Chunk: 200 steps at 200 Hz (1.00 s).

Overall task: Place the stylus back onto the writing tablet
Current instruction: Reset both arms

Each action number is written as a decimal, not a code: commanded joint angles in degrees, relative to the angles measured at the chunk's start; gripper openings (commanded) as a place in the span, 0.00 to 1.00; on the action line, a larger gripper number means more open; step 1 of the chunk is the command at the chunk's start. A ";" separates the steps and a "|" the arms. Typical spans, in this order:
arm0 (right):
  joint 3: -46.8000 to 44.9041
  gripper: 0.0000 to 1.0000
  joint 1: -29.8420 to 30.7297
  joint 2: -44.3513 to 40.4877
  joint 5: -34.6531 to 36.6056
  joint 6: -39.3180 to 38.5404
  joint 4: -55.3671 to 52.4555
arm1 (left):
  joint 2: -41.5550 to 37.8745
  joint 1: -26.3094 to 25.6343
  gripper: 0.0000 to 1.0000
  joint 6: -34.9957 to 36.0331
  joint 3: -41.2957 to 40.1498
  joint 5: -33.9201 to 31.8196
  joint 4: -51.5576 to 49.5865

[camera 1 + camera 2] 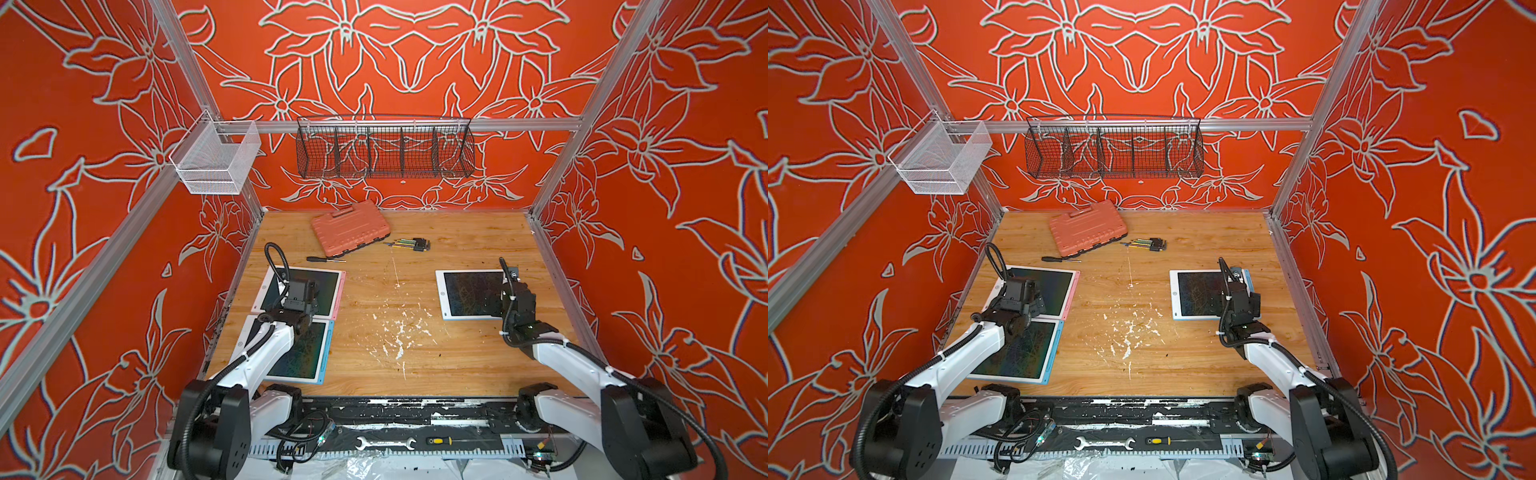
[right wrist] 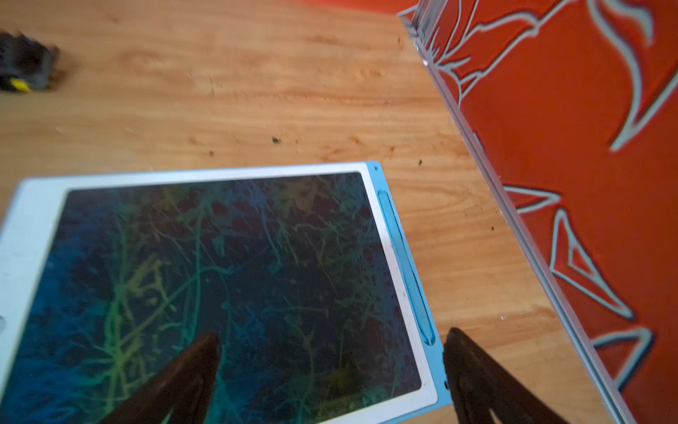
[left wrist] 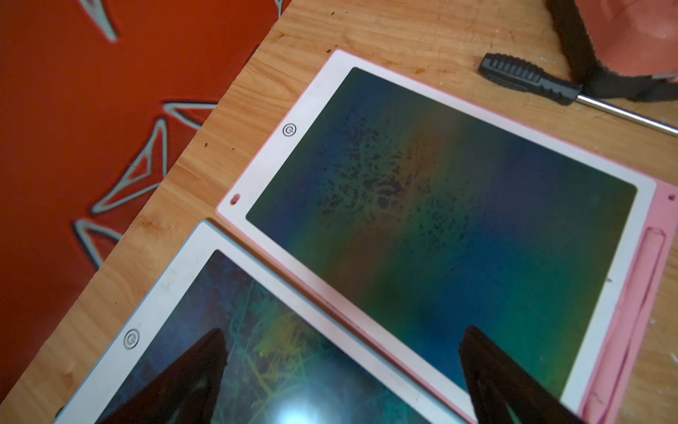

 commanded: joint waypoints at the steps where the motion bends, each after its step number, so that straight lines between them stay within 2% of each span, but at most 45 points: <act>1: -0.11 0.97 -0.71 2.43 -2.03 -4.20 11.14 | 1.49 1.19 0.98 1.92 -1.40 0.99 9.38; 59: -1.24 0.97 -5.09 12.48 -8.80 -5.08 27.99 | 5.62 4.50 0.97 5.16 -2.21 5.69 20.72; 97: -2.48 0.97 -5.79 15.96 -10.88 -5.26 33.15 | 7.31 5.09 0.97 7.24 -1.67 9.83 23.56; 137: -2.26 0.97 -7.79 16.13 -14.35 -4.39 32.46 | 8.99 5.10 0.97 9.48 -0.09 13.16 22.79; 200: -2.39 0.97 -8.08 16.24 -18.76 -6.05 32.70 | 12.31 5.10 0.97 15.27 -1.48 20.33 30.31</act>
